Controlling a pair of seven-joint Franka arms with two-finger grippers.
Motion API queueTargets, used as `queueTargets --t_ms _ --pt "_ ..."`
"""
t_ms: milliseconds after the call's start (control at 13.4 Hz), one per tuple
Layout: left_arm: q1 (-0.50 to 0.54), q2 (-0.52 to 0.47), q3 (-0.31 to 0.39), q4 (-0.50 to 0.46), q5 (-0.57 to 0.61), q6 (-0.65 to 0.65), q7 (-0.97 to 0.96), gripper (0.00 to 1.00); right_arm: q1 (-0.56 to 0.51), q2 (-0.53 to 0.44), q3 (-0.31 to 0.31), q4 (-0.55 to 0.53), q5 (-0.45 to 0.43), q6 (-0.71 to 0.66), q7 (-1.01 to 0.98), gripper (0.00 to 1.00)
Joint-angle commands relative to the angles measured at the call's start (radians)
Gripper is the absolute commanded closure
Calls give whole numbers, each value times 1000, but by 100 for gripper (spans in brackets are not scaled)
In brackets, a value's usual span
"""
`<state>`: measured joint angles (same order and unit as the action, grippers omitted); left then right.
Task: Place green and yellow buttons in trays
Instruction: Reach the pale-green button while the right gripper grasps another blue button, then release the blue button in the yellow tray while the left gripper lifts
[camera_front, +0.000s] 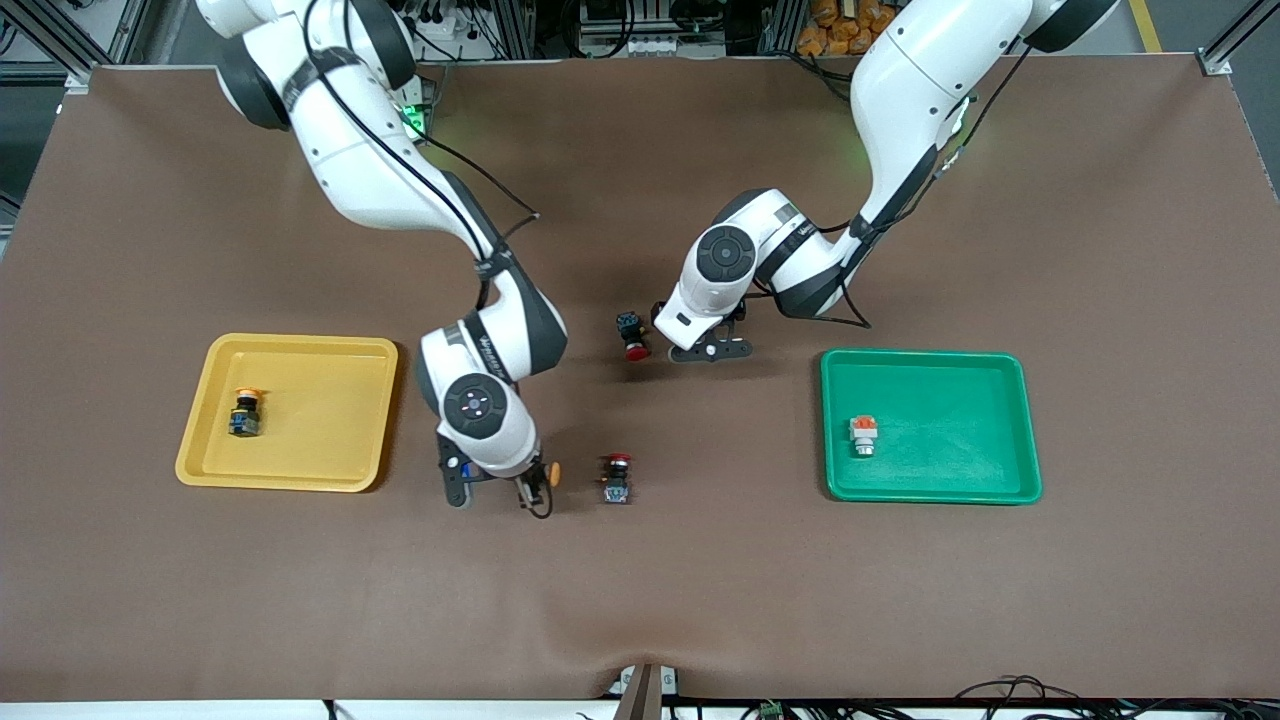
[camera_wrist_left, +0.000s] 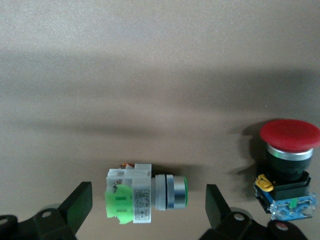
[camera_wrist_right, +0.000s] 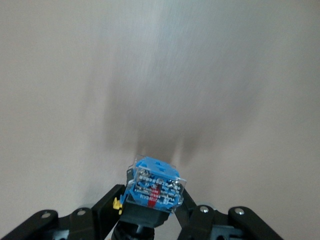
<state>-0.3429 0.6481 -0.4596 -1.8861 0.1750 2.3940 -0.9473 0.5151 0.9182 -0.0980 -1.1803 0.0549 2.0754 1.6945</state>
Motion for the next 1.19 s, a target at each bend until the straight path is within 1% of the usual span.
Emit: queueTargets --t_ms 0,149,373,448,672,746,821,896,1045,1119 --pt "-14 2 6 -10 29 21 -38 0 -66 -80 18 -16 5 -130 -145 100" --pt "-16 2 6 -10 40 22 -42 0 -111 -129 20 -15 13 -217 -266 100" --pt "-14 24 6 -8 121 22 -91 0 -209 -209 17 -16 52 -323 -532 100" --pt "-8 27 6 -8 148 22 -96 10 -249 -231 17 -19 63 -357 -626 100" --pt "-8 25 4 1 158 22 -99 73 -335 -260 11 -31 65 -426 -832 100" --pt "-8 21 4 4 158 21 -110 88 -363 -263 12 -44 65 -432 -889 100" --pt "4 13 1 7 158 14 -113 95 -381 -277 11 -67 65 -431 -939 100" --pt "10 -11 1 10 153 8 -110 96 -400 -285 9 -93 60 -425 -981 100" --pt "34 -51 -2 13 144 -37 -107 95 -443 -303 9 -131 56 -416 -1085 100" --pt "47 -60 -2 15 144 -42 -107 92 -467 -312 9 -149 56 -416 -1152 100"
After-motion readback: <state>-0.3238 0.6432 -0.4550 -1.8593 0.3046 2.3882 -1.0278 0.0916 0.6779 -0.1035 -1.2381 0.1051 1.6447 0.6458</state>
